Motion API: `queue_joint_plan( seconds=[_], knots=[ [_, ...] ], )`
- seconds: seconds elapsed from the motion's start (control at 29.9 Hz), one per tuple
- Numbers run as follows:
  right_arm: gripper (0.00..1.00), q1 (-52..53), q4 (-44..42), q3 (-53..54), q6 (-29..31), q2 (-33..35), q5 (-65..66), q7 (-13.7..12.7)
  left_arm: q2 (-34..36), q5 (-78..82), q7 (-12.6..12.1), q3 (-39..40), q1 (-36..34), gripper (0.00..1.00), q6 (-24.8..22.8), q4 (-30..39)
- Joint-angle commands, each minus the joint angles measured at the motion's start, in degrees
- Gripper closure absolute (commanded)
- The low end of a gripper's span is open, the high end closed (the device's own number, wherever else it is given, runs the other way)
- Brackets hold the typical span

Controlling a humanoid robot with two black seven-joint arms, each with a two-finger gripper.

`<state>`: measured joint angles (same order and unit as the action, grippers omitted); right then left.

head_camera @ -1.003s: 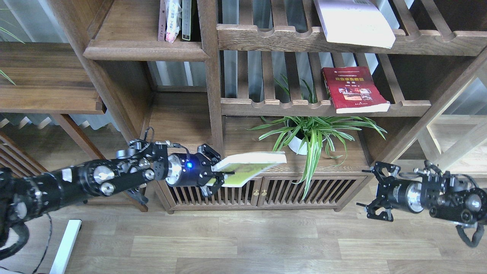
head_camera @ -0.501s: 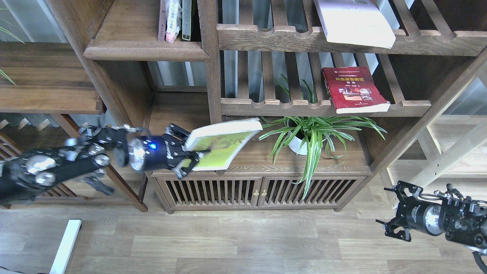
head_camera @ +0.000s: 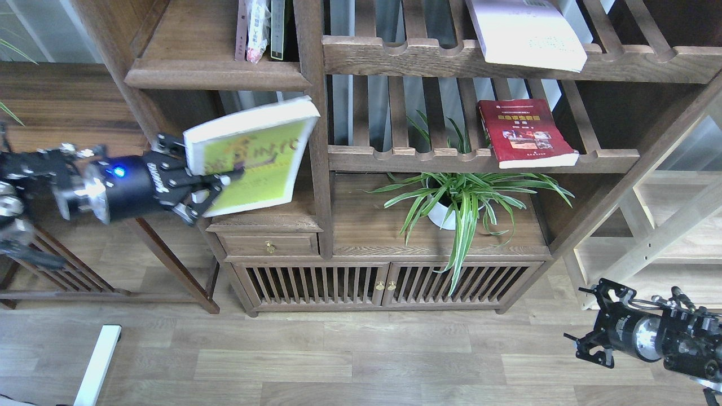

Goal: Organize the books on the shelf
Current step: 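Lift the paperback with the left gripper up toward the upper shelf, then insert the paperback onto the upper shelf with the left gripper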

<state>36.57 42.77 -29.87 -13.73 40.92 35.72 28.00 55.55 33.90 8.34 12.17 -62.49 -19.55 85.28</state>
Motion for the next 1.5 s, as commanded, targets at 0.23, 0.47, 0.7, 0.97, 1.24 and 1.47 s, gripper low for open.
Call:
queue_joint_plan(
  seconds=[0.23,0.47,0.7,0.97,1.24,1.47],
  knots=[
    [0.0,-0.4,-0.7,0.0,-0.1,-0.3,-0.2,0.0,10.1,-7.9,-0.5,5.5,0.0,1.0,-5.4,0.4],
    [0.0,-0.4,-0.7,0.0,-0.1,-0.4,-0.5,0.0,14.9,-13.9,-0.8,8.1,-0.6,1.0,-8.4,0.4],
    [0.0,-0.8,-0.9,-0.1,-0.2,-1.2,-0.6,0.0,16.3,-20.5,-2.7,8.7,-3.7,1.0,-8.4,0.0],
    [0.0,-1.9,-0.9,-0.1,-0.9,-1.2,-0.5,0.0,15.2,-20.5,-4.6,8.3,-5.5,1.0,-4.7,-1.3],
    [0.0,-2.2,-0.9,-0.1,-0.9,-1.3,-0.5,0.0,11.2,-20.5,-6.9,7.7,-7.5,1.0,1.0,-4.3],
    [0.0,-2.2,-1.0,-0.1,-1.0,-1.5,-0.5,0.0,7.0,-20.5,-8.7,7.7,-8.5,1.0,3.9,-6.6]
  ],
)
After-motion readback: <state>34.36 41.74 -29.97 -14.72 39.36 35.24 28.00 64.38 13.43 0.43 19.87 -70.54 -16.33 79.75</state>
